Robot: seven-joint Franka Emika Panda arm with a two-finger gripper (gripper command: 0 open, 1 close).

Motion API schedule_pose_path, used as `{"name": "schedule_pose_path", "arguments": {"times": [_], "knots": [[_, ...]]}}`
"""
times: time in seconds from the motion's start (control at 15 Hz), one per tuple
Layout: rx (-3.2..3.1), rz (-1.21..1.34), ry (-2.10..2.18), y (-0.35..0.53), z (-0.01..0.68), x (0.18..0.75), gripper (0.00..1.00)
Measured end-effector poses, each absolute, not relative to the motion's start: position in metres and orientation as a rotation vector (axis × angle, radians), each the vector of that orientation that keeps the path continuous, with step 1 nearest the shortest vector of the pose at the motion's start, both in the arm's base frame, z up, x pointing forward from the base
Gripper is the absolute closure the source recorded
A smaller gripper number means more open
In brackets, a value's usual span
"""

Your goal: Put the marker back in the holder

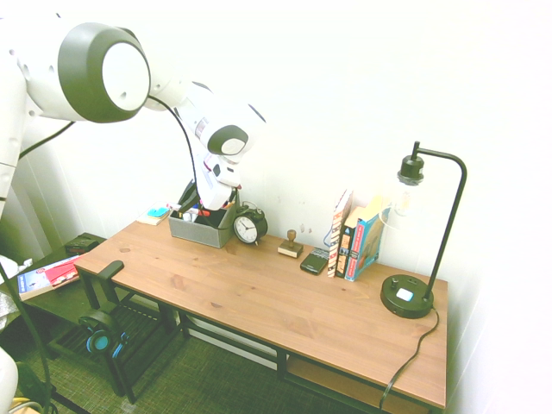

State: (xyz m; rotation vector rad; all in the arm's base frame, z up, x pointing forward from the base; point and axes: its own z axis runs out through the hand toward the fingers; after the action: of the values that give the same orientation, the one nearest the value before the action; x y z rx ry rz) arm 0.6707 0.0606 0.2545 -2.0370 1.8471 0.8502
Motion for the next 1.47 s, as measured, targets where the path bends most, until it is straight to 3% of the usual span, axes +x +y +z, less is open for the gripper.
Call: {"name": "schedule_pose_path", "arguments": {"times": [0.93,1.13,1.47], "knots": [[-2.007,0.885,1.938,0.019,0.224,0.699,0.0],[-2.136,0.794,1.843,0.016,0.259,0.693,0.0],[-2.506,0.58,1.734,0.03,0.353,0.633,0.0]]}}
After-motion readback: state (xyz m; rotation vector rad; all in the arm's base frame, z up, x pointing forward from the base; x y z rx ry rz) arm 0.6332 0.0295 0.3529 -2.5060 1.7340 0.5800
